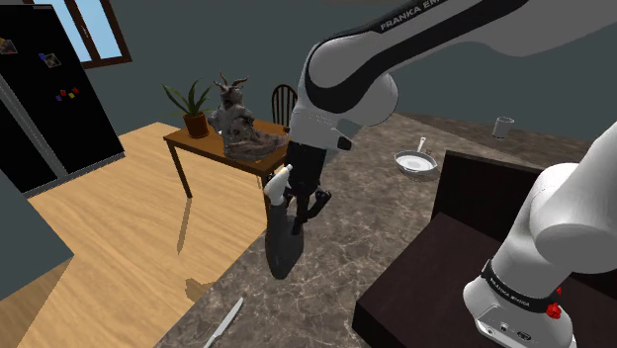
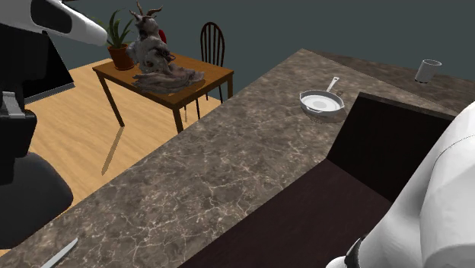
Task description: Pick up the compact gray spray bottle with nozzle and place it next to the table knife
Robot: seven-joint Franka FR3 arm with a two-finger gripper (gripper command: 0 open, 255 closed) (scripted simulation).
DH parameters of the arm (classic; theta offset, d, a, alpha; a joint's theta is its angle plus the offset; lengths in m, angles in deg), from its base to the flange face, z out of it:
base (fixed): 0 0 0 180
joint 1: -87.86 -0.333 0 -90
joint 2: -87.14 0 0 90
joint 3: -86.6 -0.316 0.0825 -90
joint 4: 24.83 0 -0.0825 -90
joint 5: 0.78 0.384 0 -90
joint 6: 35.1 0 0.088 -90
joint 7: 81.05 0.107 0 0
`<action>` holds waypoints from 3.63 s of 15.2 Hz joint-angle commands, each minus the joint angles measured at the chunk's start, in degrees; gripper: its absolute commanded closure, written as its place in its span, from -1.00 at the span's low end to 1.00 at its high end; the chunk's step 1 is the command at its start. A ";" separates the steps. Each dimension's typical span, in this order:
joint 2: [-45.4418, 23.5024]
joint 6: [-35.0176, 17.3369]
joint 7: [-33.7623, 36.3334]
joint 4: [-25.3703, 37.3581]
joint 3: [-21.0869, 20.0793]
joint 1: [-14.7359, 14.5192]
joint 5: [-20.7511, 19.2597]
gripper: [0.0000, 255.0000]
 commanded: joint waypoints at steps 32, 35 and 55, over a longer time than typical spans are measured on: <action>-30.08 -25.92 24.81 16.00 -12.16 -13.24 -15.31 1.00; -31.78 -27.86 24.08 15.54 -12.01 -13.56 -15.41 1.00; -44.80 -39.75 19.06 15.28 -10.46 -15.86 -16.42 1.00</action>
